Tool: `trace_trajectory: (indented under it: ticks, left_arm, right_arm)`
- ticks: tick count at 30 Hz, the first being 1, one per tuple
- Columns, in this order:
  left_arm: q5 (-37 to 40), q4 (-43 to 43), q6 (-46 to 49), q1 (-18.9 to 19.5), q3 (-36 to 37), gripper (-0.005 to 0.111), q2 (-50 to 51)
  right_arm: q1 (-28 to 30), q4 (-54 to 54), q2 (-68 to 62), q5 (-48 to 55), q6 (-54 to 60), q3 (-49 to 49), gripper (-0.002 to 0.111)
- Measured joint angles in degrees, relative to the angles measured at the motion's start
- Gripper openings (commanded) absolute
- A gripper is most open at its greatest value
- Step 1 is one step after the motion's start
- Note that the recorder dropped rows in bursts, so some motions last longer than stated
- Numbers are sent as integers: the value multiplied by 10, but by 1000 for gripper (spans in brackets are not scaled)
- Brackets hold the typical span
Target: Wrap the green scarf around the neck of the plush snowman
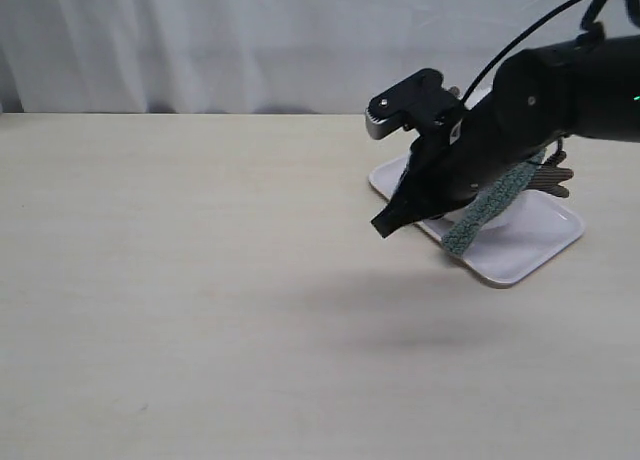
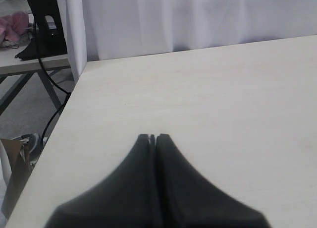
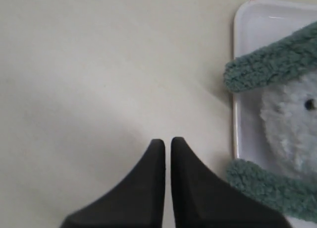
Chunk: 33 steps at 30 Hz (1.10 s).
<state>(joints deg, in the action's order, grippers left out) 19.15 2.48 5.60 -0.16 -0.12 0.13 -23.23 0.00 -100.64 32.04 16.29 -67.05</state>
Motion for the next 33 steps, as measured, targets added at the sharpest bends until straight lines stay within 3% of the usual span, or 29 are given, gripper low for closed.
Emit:
trace_trajectory:
  ticks: [11, 15, 19, 22, 28, 33]
  left_arm:
    - [0, 0, 0, 0, 0, 0, 0]
    - [0, 0, 0, 0, 0, 0, 0]
    - [0, 0, 0, 0, 0, 0, 0]
    - [0, 0, 0, 0, 0, 0, 0]
    - [0, 0, 0, 0, 0, 0, 0]
    - [0, 0, 0, 0, 0, 0, 0]
  right_arm:
    - [-3, -5, -87, -137, -51, -63, 4]
    - [-3, -43, -142, -83, -86, -164, 4]
    - [-3, -212, -181, 34, -188, -251, 4]
    - [-4, -283, -174, 53, -235, -258, 4]
    - [10, -227, -91, -18, -233, -195, 4]
    - [81, -111, -8, -21, -169, -146, 4]
